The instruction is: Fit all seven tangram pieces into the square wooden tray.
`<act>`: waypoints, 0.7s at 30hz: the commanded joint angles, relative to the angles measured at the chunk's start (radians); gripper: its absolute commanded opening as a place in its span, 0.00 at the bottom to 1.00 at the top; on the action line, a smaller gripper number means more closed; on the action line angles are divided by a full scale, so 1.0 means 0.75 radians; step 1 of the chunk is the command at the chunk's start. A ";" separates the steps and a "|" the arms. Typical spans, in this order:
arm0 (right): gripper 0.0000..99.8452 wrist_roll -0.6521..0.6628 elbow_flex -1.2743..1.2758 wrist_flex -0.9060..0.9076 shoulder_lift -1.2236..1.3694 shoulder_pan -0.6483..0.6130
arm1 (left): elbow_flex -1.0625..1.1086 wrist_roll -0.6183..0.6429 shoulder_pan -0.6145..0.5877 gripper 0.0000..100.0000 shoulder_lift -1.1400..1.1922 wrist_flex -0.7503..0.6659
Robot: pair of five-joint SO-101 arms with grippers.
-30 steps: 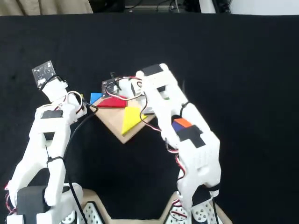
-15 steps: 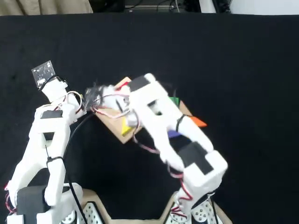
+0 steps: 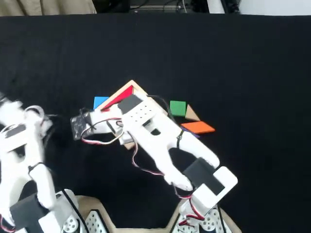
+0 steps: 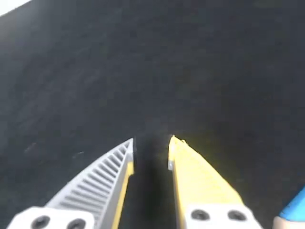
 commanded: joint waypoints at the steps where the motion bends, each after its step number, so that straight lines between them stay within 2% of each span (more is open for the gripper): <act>1: 0.21 0.035 -0.017 -0.016 -0.048 0.000 | -0.046 0.002 -0.097 0.13 -0.023 0.147; 6: 0.21 0.029 -0.066 -0.025 0.054 0.078 | -0.054 -0.065 -0.093 0.13 -0.023 0.166; 21: 0.21 0.098 -0.169 -0.033 0.263 0.088 | -0.044 -0.070 -0.111 0.13 -0.012 0.131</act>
